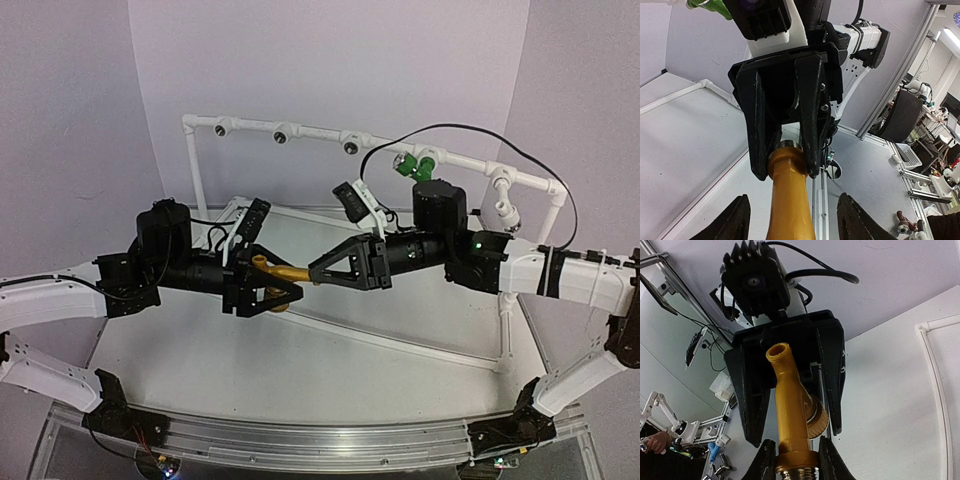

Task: Install the water faucets
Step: Pass from the right arm to the left

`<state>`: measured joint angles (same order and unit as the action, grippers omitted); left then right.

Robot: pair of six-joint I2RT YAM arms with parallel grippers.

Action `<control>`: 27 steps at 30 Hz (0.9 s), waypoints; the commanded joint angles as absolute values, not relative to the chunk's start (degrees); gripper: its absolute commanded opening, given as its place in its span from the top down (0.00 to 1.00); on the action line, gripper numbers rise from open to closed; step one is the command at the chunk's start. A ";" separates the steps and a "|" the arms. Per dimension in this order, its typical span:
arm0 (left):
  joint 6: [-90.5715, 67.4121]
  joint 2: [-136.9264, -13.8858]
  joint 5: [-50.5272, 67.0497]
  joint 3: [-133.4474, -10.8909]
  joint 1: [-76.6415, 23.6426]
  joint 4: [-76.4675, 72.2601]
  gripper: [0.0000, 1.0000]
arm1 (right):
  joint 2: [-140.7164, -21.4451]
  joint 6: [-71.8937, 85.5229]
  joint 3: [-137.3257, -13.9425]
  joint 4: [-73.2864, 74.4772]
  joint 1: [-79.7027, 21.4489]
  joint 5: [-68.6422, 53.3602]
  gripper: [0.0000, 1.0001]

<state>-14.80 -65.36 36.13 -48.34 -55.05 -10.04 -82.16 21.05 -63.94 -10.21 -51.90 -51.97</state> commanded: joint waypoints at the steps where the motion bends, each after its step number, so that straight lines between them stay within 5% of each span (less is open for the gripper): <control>1: -15.09 -64.13 37.17 -50.12 -54.58 -11.44 0.42 | -80.47 22.57 -64.57 -15.59 -52.12 -53.18 1.00; 15: -15.07 -66.06 37.15 -53.09 -54.49 -11.43 0.59 | -81.41 23.12 -64.60 -15.73 -52.12 -54.10 1.00; 24: -15.08 -66.25 34.35 -53.07 -54.49 -11.43 1.00 | -81.65 22.62 -65.46 -13.59 -52.12 -51.02 1.00; 27: -19.95 -64.56 25.00 -52.82 -54.31 -11.15 1.00 | -80.79 17.07 -67.95 -2.76 -52.12 -42.09 0.56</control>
